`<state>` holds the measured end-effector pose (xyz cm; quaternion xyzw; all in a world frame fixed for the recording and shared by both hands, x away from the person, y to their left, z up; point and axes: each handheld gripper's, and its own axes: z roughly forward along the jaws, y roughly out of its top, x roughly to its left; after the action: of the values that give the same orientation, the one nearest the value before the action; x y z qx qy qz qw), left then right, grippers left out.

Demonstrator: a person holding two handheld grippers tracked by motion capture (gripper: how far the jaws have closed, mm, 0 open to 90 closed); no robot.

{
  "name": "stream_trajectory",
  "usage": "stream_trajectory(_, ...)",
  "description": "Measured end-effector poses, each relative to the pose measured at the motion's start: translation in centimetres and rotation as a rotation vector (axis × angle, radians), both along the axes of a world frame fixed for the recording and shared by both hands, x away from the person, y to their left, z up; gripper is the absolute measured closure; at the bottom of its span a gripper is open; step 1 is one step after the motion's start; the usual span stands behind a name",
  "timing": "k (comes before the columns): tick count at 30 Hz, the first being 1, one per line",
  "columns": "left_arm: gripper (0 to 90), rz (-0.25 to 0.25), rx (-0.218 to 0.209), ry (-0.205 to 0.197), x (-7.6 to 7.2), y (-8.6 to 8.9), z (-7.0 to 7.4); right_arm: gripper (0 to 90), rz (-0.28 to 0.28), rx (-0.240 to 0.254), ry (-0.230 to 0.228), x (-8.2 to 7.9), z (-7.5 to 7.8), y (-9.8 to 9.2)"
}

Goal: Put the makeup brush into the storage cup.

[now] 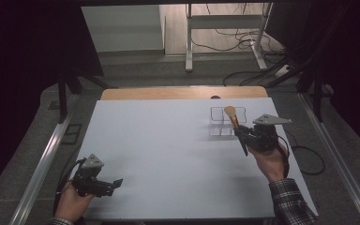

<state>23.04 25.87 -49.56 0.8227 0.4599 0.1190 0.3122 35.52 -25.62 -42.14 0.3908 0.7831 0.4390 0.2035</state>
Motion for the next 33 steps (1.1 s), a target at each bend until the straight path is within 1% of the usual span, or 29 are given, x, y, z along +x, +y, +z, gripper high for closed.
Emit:
stream_trajectory(14, 0.0, -0.005, 0.016, 0.0, -0.4, -0.1, 0.1, 74.6, -0.044, 0.02, -0.052, 0.6, 0.5, -0.7)
stream_trajectory(17, 0.0, -0.007, 0.018, -0.001, -0.6, 0.0, 0.1, 74.7, -0.047, 0.026, -0.055, 0.8, 0.5, -0.8)
stream_trajectory(19, 0.0, -0.004, 0.011, -0.002, -0.7, 0.0, 0.1, 74.6, -0.049, 0.027, -0.058, 0.8, 0.5, -0.8)
stream_trajectory(24, 0.0, -0.005, 0.005, -0.014, -0.8, 0.1, 0.2, 74.6, -0.05, 0.042, -0.063, 1.0, 0.7, -0.8)
stream_trajectory(33, 0.0, -0.005, 0.002, -0.006, -0.7, 0.1, 0.1, 74.6, -0.063, 0.056, -0.074, 1.5, 0.9, -0.9)
